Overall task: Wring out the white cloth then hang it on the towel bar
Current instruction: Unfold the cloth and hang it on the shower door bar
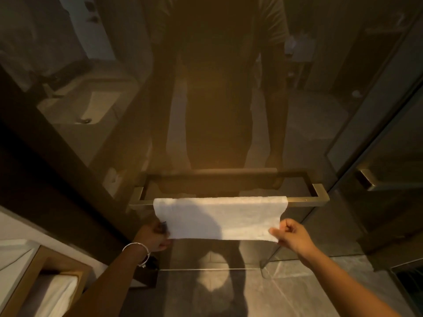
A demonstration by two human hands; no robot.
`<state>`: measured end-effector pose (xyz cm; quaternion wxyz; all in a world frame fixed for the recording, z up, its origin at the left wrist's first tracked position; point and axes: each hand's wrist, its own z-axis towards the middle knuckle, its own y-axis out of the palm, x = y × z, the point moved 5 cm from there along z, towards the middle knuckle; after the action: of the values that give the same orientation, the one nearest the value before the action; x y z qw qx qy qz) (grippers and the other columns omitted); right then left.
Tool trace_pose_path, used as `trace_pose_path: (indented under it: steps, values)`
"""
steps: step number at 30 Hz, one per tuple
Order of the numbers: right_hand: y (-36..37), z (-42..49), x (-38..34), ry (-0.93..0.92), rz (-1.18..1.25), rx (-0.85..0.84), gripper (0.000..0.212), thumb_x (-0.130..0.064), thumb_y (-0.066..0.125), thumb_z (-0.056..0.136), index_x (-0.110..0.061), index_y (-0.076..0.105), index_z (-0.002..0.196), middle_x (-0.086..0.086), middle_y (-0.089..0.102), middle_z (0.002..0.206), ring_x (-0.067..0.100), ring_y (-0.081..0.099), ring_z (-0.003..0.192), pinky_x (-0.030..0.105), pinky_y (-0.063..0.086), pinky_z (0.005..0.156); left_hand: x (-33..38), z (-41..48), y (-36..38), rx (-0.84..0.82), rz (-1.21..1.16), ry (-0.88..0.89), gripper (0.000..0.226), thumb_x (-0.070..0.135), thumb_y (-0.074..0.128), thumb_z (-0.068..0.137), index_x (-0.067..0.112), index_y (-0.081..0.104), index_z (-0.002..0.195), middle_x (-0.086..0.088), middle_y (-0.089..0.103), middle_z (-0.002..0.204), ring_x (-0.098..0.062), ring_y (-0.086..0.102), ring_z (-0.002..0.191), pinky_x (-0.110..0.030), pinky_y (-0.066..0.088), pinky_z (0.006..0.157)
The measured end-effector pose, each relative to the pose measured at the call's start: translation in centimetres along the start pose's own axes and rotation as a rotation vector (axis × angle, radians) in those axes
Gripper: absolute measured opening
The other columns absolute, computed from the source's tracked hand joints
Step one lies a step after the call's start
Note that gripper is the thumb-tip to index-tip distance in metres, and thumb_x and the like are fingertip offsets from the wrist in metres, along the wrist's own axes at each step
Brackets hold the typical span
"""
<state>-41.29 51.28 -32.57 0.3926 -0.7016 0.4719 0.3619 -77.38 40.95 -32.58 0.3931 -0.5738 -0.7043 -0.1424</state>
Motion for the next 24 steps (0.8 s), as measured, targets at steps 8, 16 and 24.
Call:
trace_pose_path:
  steps: [8,16,24]
  values:
    - [-0.7,-0.9,-2.0,-0.111,-0.199,0.022,0.032,-0.002,0.068,0.077,-0.010,0.044,0.058,0.012,0.056,0.063,0.024,0.053,0.063,0.036,0.047,0.064,0.7,-1.4,-0.7,-0.013,0.294,0.152,0.012,0.003,0.065,0.078,0.009,0.058,0.085,-0.010,0.061,0.082,-0.029,0.059,0.085,-0.034,0.053,0.070]
    - [-0.5,-1.1,-1.9,-0.049,-0.232,-0.026,0.025,-0.001,0.064,0.079,-0.008,0.044,0.067,0.015,0.060,0.079,0.028,0.063,0.075,0.030,0.056,0.061,0.3,-2.4,-0.1,-0.032,0.220,0.199,0.007,0.007,0.063,0.081,0.012,0.061,0.084,-0.004,0.062,0.083,-0.022,0.057,0.087,-0.031,0.049,0.076]
    - [-0.6,-1.3,-1.8,-0.071,-0.302,-0.013,0.024,-0.003,0.066,0.079,-0.009,0.046,0.067,0.016,0.064,0.081,0.031,0.065,0.078,0.038,0.057,0.070,-0.2,-2.1,0.2,0.015,0.063,0.046,0.016,-0.004,0.063,0.077,0.011,0.061,0.080,-0.006,0.059,0.085,-0.024,0.055,0.088,-0.031,0.051,0.075]
